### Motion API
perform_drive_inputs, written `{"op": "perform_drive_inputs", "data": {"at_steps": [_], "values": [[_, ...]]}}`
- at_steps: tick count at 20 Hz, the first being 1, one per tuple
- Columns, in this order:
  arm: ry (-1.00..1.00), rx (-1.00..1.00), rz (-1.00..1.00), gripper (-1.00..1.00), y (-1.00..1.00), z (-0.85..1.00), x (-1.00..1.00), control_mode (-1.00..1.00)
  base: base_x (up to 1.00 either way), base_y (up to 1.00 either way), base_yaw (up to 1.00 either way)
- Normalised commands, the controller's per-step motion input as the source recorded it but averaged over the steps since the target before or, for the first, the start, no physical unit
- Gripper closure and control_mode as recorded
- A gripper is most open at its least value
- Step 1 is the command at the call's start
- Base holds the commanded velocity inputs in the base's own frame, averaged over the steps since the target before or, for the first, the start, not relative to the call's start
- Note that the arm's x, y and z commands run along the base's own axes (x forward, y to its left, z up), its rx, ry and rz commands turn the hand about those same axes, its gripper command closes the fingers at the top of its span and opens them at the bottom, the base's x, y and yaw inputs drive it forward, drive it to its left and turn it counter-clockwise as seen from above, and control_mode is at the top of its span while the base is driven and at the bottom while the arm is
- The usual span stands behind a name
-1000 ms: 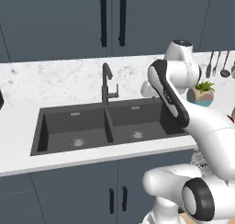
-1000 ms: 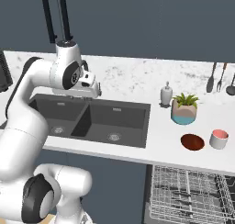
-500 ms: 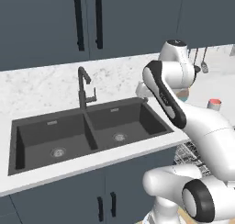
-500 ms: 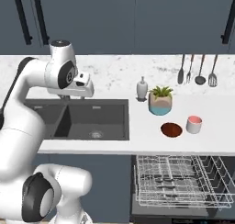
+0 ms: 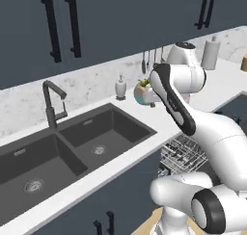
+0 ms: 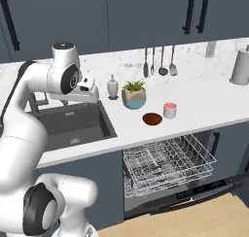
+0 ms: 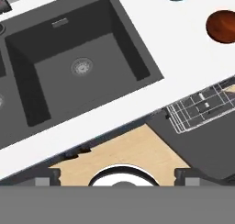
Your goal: Pick up the cup and bowl from the counter, place them in the dishwasher, and close the dishwasher door.
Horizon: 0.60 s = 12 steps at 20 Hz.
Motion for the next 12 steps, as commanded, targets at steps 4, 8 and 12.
{"op": "perform_drive_inputs", "data": {"at_steps": [4,8,12], "values": [[0.0,0.0,0.0,-1.0,0.0,0.0,0.0,1.0,0.08,0.54,-0.51],[0.0,0.0,0.0,-1.0,0.0,0.0,0.0,1.0,0.28,0.43,-0.49],[0.0,0.0,0.0,-1.0,0.0,0.0,0.0,1.0,0.3,0.44,-0.43]]}}
